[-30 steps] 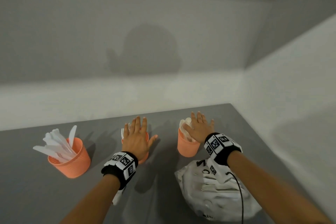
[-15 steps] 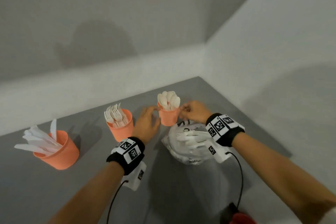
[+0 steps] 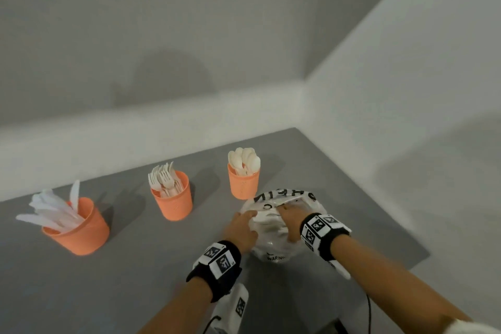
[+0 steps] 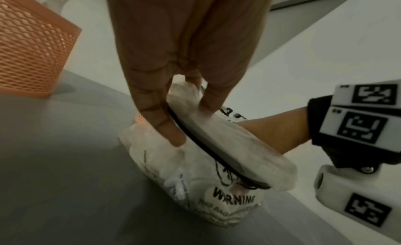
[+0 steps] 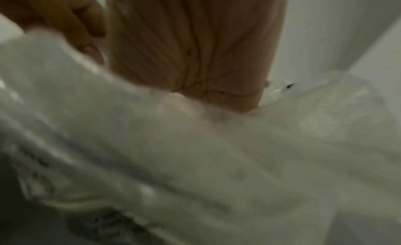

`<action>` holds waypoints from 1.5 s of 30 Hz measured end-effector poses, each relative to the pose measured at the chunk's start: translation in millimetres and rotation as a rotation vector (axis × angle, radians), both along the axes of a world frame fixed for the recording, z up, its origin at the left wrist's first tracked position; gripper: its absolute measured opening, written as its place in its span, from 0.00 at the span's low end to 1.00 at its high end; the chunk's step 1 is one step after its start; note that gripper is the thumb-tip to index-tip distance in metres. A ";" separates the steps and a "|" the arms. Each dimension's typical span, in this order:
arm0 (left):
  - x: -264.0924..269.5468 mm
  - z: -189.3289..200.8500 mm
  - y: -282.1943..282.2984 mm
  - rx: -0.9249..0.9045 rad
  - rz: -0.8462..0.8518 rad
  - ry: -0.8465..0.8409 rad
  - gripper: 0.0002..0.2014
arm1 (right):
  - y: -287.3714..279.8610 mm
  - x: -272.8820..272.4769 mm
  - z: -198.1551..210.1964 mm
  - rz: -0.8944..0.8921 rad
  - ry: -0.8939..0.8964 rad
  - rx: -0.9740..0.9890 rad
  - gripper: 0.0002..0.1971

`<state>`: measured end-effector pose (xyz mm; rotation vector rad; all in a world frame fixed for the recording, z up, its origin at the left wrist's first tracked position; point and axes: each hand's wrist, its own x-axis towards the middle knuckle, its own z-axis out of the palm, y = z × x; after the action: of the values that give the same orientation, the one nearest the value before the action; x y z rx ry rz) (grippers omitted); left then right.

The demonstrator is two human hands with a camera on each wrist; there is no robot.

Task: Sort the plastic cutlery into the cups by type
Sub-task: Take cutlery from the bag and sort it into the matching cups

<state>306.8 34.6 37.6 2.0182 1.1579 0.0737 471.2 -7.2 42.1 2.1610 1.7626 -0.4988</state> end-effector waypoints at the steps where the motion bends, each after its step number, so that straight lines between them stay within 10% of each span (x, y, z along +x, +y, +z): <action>1: 0.0 1.2 1.0 -0.001 0.000 -0.003 0.26 | 2.0 0.4 -2.3 0.006 0.004 0.005 0.42; 10: -11.1 15.8 17.2 0.035 0.077 -0.045 0.24 | 27.1 14.4 4.8 0.029 0.283 0.001 0.29; 20: -13.8 14.9 17.7 0.065 0.120 -0.035 0.24 | 24.0 11.4 -3.8 0.200 0.214 0.066 0.33; 45: -6.8 12.9 11.3 0.183 0.214 0.019 0.22 | 24.3 24.2 -11.6 -0.062 0.484 -0.022 0.33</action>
<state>300.0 45.9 50.5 2.0477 1.4210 0.2774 495.4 17.1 30.5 2.2147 1.9055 -1.1301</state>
